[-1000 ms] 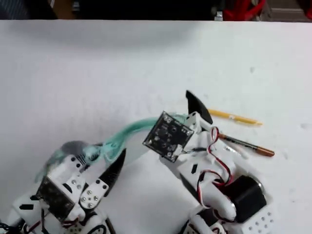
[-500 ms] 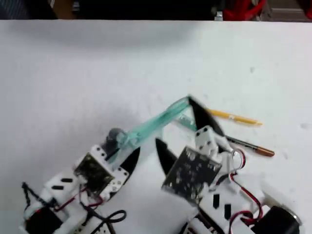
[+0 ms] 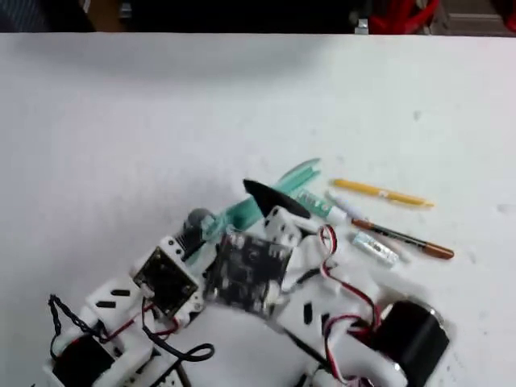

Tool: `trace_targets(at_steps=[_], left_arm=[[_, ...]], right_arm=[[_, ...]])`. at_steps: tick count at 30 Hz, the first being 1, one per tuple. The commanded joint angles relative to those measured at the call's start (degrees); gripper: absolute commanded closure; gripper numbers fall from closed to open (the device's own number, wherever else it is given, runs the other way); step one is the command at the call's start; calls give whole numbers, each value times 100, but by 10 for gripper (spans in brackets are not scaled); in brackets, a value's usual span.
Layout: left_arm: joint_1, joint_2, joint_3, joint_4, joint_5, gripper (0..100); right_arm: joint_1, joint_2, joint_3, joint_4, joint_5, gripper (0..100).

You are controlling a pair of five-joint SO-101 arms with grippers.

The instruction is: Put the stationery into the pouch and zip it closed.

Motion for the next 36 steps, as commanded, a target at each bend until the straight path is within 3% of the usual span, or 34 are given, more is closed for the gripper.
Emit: trace_targets(at_steps=[1,6,13,24,28,31,36], left_arm=[[48,-4,-26,-167,-53,977],[31,-4,-26,-167,-53,977],[13,-4,-26,-167,-53,977],[48,-4,-44,-202,-53,972],[-4,-4,-114,-141,35,828],[-4,-4,-193,123,686,724],[-4,-4,-404,105,774,728]], right_arm=[[-295,163,-193,-215,-53,719],[-154,435,-211,-356,-44,748],[-163,189,-211,-453,-18,954],[-119,101,-193,-470,-53,980],[84,101,-193,-470,-158,981],[189,101,-211,-541,-510,981],[180,101,-193,-629,-791,981]])
